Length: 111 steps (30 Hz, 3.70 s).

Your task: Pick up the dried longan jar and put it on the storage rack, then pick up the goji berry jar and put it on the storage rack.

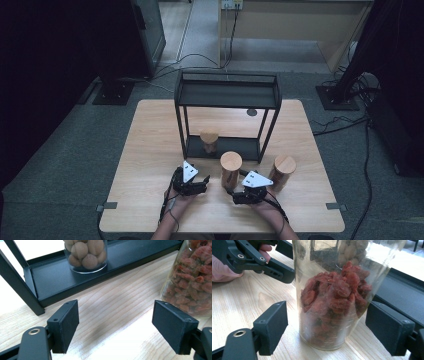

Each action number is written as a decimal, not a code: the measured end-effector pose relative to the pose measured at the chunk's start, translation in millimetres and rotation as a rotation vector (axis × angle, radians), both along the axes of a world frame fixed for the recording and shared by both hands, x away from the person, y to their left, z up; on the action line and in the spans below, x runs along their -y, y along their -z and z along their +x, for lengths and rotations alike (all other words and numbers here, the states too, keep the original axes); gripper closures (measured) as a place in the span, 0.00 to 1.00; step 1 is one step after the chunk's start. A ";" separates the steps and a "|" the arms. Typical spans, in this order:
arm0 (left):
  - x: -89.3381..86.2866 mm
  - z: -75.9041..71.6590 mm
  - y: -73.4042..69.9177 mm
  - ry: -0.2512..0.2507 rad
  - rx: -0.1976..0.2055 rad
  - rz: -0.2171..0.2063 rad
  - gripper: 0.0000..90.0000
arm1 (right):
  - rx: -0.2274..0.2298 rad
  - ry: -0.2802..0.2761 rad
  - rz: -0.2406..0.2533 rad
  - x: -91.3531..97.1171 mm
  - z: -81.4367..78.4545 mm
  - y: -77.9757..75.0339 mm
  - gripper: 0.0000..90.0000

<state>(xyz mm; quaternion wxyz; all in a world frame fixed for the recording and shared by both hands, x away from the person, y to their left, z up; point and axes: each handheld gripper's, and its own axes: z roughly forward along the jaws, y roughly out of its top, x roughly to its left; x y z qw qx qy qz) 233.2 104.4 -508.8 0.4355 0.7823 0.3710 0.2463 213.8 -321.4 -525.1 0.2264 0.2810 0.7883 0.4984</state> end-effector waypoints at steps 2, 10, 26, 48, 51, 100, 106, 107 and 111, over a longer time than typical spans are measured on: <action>-2.1 -1.4 1.3 0.002 0.005 -0.012 0.24 | 0.000 0.000 0.001 0.1 0.0 0.0 0.20; -2.4 -0.5 0.2 0.004 -0.007 -0.010 0.24 | -0.003 -0.001 0.001 0.3 0.4 -0.2 0.20; -0.2 -1.2 -0.7 -0.001 -0.010 -0.001 0.24 | -0.003 -0.003 0.005 1.0 0.7 0.2 0.20; 1.7 -1.7 -1.0 -0.002 -0.009 0.008 0.24 | -0.001 0.003 0.027 1.1 2.5 2.2 0.20; 2.1 -2.0 -1.0 -0.003 -0.007 0.010 0.24 | 0.008 0.002 0.024 -0.4 4.2 2.6 0.20; 4.7 -3.4 -1.3 -0.007 -0.001 0.024 0.24 | 0.027 0.001 0.104 -5.4 17.4 0.6 0.21; 4.9 -3.3 -1.4 -0.007 -0.001 0.026 0.24 | 0.028 0.010 0.114 -3.9 16.9 -1.7 0.21; 4.8 -3.1 -1.4 -0.007 -0.002 0.025 0.24 | 0.027 0.009 0.111 -3.9 17.1 -2.9 0.21; 4.2 -2.7 -1.6 -0.007 -0.004 0.023 0.24 | 0.029 0.008 0.125 -3.6 16.3 -3.9 0.21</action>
